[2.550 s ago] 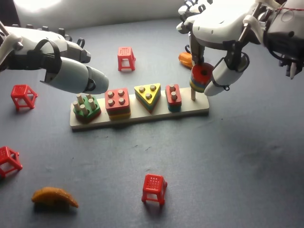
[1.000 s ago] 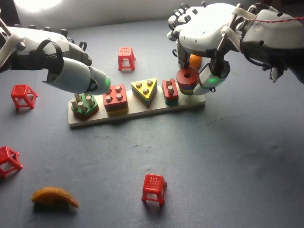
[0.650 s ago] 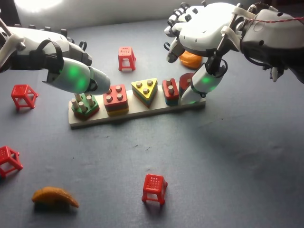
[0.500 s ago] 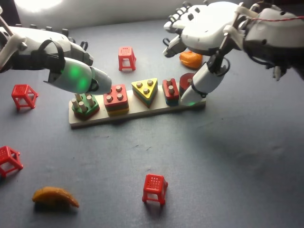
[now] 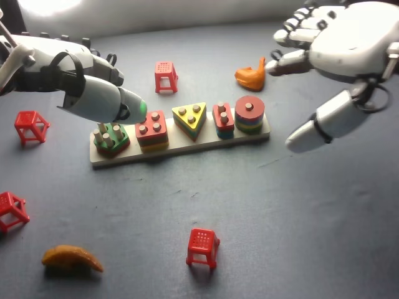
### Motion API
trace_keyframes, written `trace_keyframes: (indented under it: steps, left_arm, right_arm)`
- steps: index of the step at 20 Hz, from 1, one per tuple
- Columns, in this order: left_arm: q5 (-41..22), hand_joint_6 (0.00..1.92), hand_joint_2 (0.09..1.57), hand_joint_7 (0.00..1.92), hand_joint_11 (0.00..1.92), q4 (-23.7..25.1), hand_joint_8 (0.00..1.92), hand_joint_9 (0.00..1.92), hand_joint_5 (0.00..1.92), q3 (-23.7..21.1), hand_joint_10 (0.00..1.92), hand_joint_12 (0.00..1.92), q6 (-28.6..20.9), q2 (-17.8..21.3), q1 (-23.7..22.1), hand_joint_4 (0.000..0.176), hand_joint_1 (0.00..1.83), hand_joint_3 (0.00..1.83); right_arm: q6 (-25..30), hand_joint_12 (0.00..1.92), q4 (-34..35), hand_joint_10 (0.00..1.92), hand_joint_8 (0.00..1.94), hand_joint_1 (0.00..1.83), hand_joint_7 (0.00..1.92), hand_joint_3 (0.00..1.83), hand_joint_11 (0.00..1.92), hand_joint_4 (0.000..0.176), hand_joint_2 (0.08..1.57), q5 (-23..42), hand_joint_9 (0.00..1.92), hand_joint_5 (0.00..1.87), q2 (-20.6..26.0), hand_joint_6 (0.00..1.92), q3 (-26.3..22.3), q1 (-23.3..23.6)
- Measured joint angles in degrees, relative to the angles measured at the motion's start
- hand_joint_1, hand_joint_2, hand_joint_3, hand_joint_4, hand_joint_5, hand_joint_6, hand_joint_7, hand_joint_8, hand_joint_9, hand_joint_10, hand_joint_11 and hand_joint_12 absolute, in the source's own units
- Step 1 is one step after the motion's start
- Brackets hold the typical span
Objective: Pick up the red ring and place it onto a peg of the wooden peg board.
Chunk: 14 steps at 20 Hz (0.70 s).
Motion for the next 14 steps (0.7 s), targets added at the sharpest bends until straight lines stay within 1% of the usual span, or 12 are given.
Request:
trace_keyframes:
  steps: [1, 2, 3, 4, 6, 7, 8, 9, 10, 11, 12, 14]
  left_arm:
    - [0.1, 0.0, 1.27, 0.17, 0.0, 0.0, 0.0, 0.12, 0.21, 0.0, 0.01, 0.19, 0.0, 0.0, 0.0, 0.0, 0.0, 0.0]
    - [0.2, 0.0, 1.27, 0.17, 0.0, 0.0, 0.0, 0.11, 0.21, 0.0, 0.0, 0.18, 0.0, 0.0, 0.0, 0.0, 0.0, 0.0]
    - [0.1, 0.0, 1.28, 0.17, 0.0, 0.0, 0.0, 0.11, 0.2, 0.0, 0.0, 0.21, 0.0, 0.1, 0.0, 0.0, 0.0, 0.0]
    - [0.0, 0.0, 1.28, 0.16, 0.0, 0.0, 0.0, 0.11, 0.19, 0.0, 0.0, 0.22, 0.0, 0.1, 0.0, 0.0, 0.0, 0.0]
    - [0.0, 0.0, 1.27, 0.17, 0.0, 0.0, 0.0, 0.11, 0.19, 0.0, 0.0, 0.24, 0.0, 0.1, 0.0, 0.0, 0.0, 0.0]
    - [0.0, 0.0, 1.27, 0.17, 0.0, 0.0, 0.0, 0.11, 0.19, 0.0, 0.0, 0.24, 0.0, 0.1, 0.0, 0.0, 0.0, 0.0]
    - [-0.1, 0.0, 1.28, 0.15, 0.0, 0.0, 0.0, 0.09, 0.18, 0.0, 0.0, 0.17, 0.0, 0.2, 0.0, 0.0, 0.0, 0.0]
    - [-0.1, 0.0, 1.28, 0.14, 0.0, 0.0, 0.0, 0.08, 0.17, 0.0, 0.0, 0.15, 0.0, 0.5, 0.0, 0.0, 0.0, 0.0]
    - [0.2, 0.0, 1.27, 0.14, 0.0, 0.0, 0.0, 0.09, 0.17, 0.0, 0.0, 0.16, 0.0, 0.6, 0.0, 0.0, 0.0, 0.0]
    - [0.2, 0.0, 1.28, 0.16, 0.0, 0.0, 0.0, 0.1, 0.18, 0.0, 0.01, 0.21, 0.0, 0.6, 0.0, 0.0, 0.0, 0.0]
    - [0.2, 0.0, 1.27, 0.16, 0.0, 0.0, 0.0, 0.1, 0.19, 0.0, 0.01, 0.22, 0.0, 0.6, 0.0, 0.0, 0.0, 0.0]
    - [0.1, 0.0, 1.28, 0.14, 0.0, 0.0, 0.0, 0.08, 0.16, 0.0, 0.0, 0.16, 0.0, 0.6, 0.0, 0.0, 0.0, 0.0]
  right_arm:
    - [0.0, 1.06, 0.0, 0.11, 0.12, 0.01, 0.77, 0.0, 0.24, 0.0, 0.93, 0.2, 0.71, 0.73, 2.0, 0.11, -1.9, 0.0]
    - [0.0, 1.65, 0.1, 1.1, 1.08, 0.07, 0.7, 0.01, 0.31, 0.0, 0.96, 0.7, 0.68, 0.62, 5.0, 0.96, -4.9, -0.1]
    - [0.1, 1.87, 0.0, 1.76, 1.77, 0.05, 0.62, 0.0, 0.59, 0.0, 0.93, 1.2, 0.67, 0.51, 7.5, 1.73, -7.2, -0.5]
    - [0.0, 1.91, 0.0, 1.89, 1.91, 0.05, 0.66, 0.0, 0.71, 0.0, 0.92, 1.4, 0.71, 0.51, 10.5, 1.88, -9.8, -0.9]
    - [0.0, 1.92, 0.3, 1.92, 1.94, 0.0, 1.41, 0.0, 1.46, 0.001, 0.91, 1.5, 1.42, 1.32, 15.8, 1.92, -14.1, -1.5]
    - [-0.1, 1.92, 0.2, 1.92, 1.94, 0.0, 1.6, 0.0, 1.66, 0.071, 0.93, 1.6, 1.6, 1.51, 18.2, 1.92, -16.2, -1.6]
    - [-0.1, 1.92, 0.0, 1.92, 1.94, 0.0, 1.7, 0.01, 1.8, 0.071, 0.97, 1.7, 1.73, 1.6, 21.2, 1.92, -18.8, -1.9]
    - [0.0, 1.92, 0.1, 1.92, 1.94, 0.24, 1.72, 0.04, 1.89, 0.068, 1.2, 1.5, 1.81, 1.57, 23.8, 1.92, -20.8, -2.3]
    - [0.3, 1.92, 0.3, 1.92, 1.94, 0.82, 1.67, 0.06, 1.89, 0.06, 1.35, 1.2, 1.78, 1.45, 26.4, 1.92, -22.5, -2.5]
    - [1.5, 1.92, 0.3, 1.92, 1.94, 0.99, 1.63, 0.02, 1.85, 0.114, 1.43, 0.8, 1.73, 1.41, 28.2, 1.92, -23.4, -2.5]
    - [2.3, 1.92, -0.1, 1.92, 1.94, 1.07, 1.6, 0.01, 1.83, 0.164, 1.43, 0.8, 1.69, 1.39, 29.6, 1.92, -23.8, -2.5]
    - [5.4, 1.92, 0.1, 1.92, 1.94, 0.97, 1.6, 0.01, 1.8, 0.176, 1.44, 0.9, 1.68, 1.39, 31.8, 1.92, -24.0, -2.5]
